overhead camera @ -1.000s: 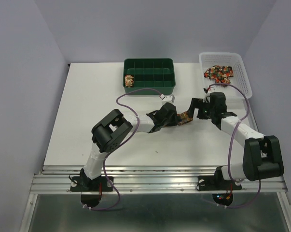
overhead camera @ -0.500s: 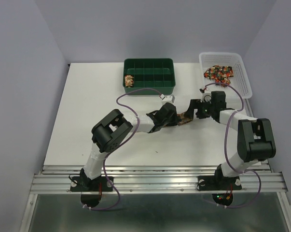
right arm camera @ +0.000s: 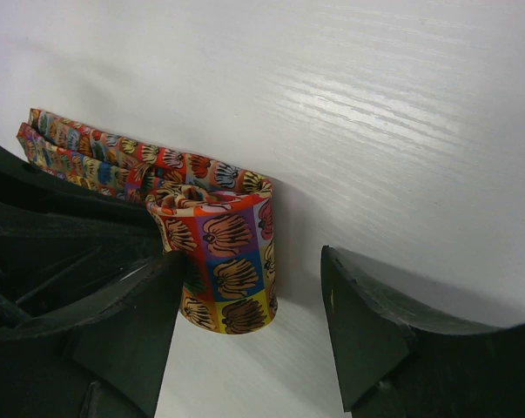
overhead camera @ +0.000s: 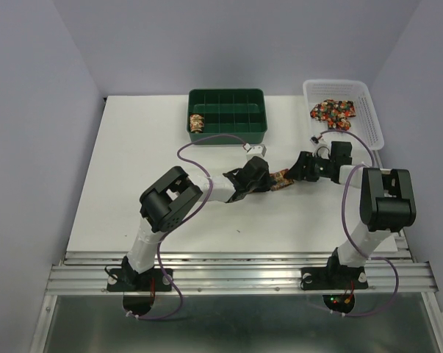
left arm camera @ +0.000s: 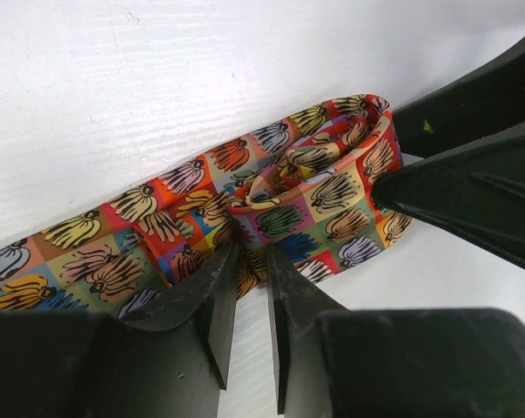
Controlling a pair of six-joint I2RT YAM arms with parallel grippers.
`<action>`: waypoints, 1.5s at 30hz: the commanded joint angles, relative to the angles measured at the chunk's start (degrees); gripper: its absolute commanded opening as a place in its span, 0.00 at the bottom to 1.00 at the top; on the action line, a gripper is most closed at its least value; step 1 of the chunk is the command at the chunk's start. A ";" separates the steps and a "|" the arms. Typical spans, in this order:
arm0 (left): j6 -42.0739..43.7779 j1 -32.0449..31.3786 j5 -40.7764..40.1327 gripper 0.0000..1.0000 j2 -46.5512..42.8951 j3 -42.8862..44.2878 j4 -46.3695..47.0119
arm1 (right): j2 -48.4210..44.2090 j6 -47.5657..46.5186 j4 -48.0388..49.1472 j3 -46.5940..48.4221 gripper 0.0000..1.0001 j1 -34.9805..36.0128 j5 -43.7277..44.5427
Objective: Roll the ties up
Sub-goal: Roll the tie
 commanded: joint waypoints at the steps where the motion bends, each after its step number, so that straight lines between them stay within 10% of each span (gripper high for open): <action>1: 1.29 -0.18 -1.27 0.31 1.13 1.03 -2.63 | 0.45 -0.38 2.05 1.43 0.68 -0.19 -3.61; 10: 1.29 -0.18 -1.63 0.31 0.86 0.76 -2.63 | 5.02 -1.25 0.30 3.53 0.59 -0.19 -5.81; 22: 2.16 -0.18 -2.42 0.30 -3.61 1.11 -4.20 | 0.55 1.20 0.82 1.60 0.10 -0.19 -4.76; 45: 1.38 10.71 -10.41 0.30 -23.93 -20.77 -13.09 | -7.37 1.82 -8.76 4.06 0.01 4.73 15.19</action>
